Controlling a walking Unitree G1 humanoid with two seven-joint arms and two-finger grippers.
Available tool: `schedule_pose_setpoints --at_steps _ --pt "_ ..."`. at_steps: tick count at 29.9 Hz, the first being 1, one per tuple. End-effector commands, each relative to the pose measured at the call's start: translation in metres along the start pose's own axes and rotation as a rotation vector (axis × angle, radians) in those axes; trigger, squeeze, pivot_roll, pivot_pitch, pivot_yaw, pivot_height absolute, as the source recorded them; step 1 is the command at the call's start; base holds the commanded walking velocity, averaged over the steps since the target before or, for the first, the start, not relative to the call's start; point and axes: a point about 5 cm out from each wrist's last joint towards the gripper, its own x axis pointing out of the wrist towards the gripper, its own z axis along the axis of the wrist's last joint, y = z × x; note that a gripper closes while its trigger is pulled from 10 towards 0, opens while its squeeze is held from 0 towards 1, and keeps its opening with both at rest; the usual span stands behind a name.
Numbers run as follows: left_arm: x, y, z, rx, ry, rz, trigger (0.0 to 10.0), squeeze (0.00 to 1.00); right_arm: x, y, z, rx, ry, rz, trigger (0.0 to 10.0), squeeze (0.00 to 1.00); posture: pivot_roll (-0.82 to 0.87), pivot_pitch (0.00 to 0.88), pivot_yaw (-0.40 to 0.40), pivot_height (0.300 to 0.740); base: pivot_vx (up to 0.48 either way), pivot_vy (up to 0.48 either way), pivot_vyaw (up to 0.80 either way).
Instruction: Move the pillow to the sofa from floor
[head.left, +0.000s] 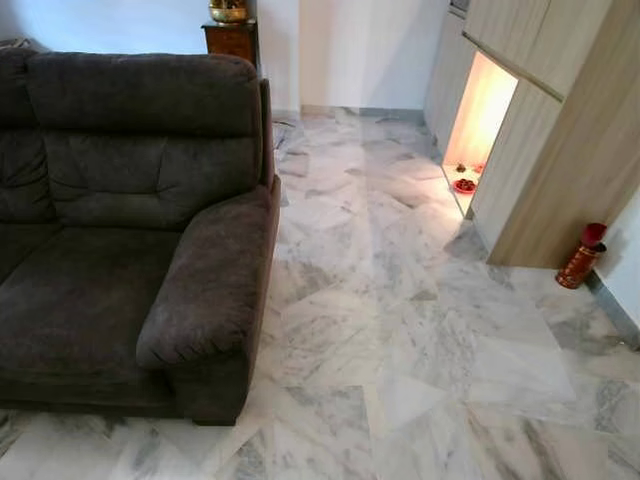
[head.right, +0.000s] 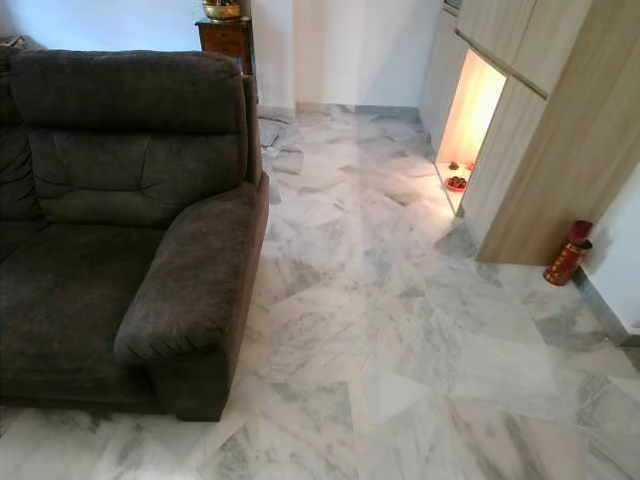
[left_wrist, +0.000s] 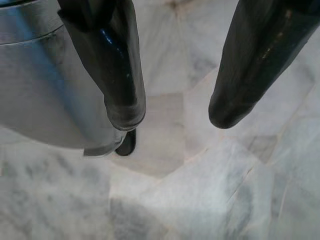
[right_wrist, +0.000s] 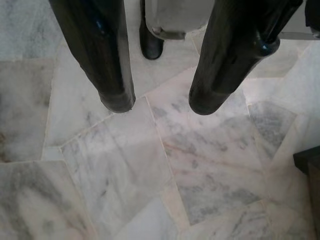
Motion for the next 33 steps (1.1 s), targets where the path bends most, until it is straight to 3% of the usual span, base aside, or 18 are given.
schedule_pose_setpoints --at_steps 1,11,21,33 --pt "-0.001 0.004 -0.004 0.014 0.022 0.020 10.0 0.00 0.002 0.004 0.003 0.004 0.002 0.004 10.0 0.00 -0.05 0.012 -0.005 0.740 0.000 0.480 0.00" --pt "-0.001 0.006 -0.006 0.025 0.031 0.021 10.0 0.00 -0.005 -0.009 -0.010 0.011 0.015 -0.016 10.0 0.00 -0.06 0.012 0.004 0.740 0.000 0.480 0.47" --pt "-0.002 0.010 -0.009 0.022 0.032 0.026 10.0 0.00 -0.008 -0.007 -0.022 0.038 0.030 -0.010 10.0 0.00 -0.05 0.017 0.009 0.740 0.000 0.480 0.00" --pt "-0.002 0.010 -0.011 0.019 0.037 0.027 10.0 0.00 -0.003 0.005 -0.015 0.044 0.026 -0.005 10.0 0.00 -0.05 0.020 0.008 0.740 0.000 0.480 0.00"
